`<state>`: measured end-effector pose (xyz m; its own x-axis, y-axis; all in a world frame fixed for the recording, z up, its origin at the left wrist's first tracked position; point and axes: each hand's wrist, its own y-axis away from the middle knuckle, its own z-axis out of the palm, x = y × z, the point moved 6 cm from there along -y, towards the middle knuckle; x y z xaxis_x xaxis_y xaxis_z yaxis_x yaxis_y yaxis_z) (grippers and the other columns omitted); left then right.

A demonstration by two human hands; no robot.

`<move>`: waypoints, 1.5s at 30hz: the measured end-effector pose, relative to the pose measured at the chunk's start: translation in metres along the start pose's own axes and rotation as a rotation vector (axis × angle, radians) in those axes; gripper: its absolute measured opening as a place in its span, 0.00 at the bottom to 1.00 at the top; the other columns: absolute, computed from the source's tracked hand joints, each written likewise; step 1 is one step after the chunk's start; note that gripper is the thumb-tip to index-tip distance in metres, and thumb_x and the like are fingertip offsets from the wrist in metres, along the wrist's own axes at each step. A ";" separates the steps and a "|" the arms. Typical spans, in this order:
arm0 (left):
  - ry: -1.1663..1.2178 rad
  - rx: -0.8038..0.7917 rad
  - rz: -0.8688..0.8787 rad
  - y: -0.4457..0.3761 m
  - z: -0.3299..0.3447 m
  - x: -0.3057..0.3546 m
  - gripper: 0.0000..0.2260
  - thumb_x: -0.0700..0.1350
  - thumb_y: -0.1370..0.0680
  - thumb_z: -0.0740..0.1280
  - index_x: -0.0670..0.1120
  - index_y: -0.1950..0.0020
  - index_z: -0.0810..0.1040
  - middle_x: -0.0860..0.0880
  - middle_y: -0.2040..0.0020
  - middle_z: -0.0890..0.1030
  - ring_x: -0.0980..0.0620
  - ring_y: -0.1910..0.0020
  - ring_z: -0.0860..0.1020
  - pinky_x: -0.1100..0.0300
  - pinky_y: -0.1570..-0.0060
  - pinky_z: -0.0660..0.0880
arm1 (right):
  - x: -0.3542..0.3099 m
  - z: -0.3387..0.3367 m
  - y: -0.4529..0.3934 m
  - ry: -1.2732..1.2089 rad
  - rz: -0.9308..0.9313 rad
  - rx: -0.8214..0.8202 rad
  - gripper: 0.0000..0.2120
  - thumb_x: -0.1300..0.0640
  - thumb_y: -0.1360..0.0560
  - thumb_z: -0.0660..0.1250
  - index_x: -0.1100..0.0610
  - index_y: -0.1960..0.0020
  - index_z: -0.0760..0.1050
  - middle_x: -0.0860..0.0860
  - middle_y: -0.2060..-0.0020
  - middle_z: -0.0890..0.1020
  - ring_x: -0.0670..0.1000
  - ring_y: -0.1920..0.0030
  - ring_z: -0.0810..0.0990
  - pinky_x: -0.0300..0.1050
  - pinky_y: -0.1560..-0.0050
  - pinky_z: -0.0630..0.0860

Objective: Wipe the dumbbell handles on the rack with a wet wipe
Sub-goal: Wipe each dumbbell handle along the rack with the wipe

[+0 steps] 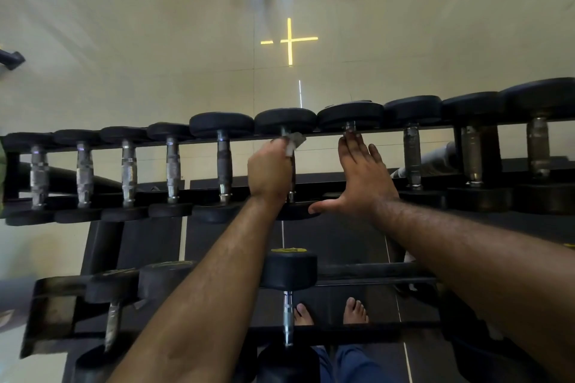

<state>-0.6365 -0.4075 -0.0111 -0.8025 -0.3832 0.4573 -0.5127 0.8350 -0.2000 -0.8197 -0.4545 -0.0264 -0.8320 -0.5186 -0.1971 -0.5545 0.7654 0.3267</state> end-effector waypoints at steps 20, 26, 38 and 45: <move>1.138 -0.253 -0.864 0.056 -0.046 -0.043 0.10 0.45 0.19 0.73 0.42 0.40 0.84 0.42 0.49 0.88 0.45 0.52 0.86 0.51 0.53 0.82 | -0.017 -0.012 0.008 -0.202 -0.012 0.131 0.71 0.09 0.40 0.53 0.56 0.12 0.51 0.56 0.13 0.54 0.55 0.13 0.49 0.56 0.14 0.48; 1.260 -0.294 -0.780 0.069 -0.074 -0.033 0.18 0.53 0.17 0.69 0.39 0.37 0.83 0.40 0.44 0.87 0.43 0.49 0.86 0.55 0.56 0.82 | -0.098 -0.022 0.025 -1.410 0.146 -0.126 0.21 0.52 0.26 0.83 0.57 0.36 0.83 0.52 0.46 0.89 0.54 0.44 0.89 0.59 0.39 0.85; 0.787 -0.317 -0.227 0.059 -0.156 -0.026 0.28 0.53 0.18 0.71 0.73 0.24 0.65 0.58 0.27 0.74 0.58 0.37 0.80 0.60 0.45 0.79 | -0.114 -0.053 0.045 -1.285 0.108 -0.166 0.26 0.63 0.27 0.83 0.53 0.36 0.72 0.58 0.48 0.86 0.56 0.49 0.89 0.54 0.49 0.88; 0.631 -0.335 -0.342 0.049 -0.153 -0.040 0.09 0.39 0.20 0.72 0.50 0.43 0.83 0.47 0.54 0.87 0.49 0.53 0.85 0.58 0.57 0.80 | -0.123 -0.059 0.045 -1.212 -0.042 -0.212 0.24 0.66 0.25 0.79 0.50 0.36 0.74 0.56 0.54 0.87 0.58 0.53 0.88 0.57 0.47 0.86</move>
<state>-0.5826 -0.2910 0.0938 -0.2415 -0.4272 0.8713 -0.5001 0.8242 0.2656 -0.7415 -0.3788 0.0674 -0.3554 0.2343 -0.9049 -0.6611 0.6213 0.4206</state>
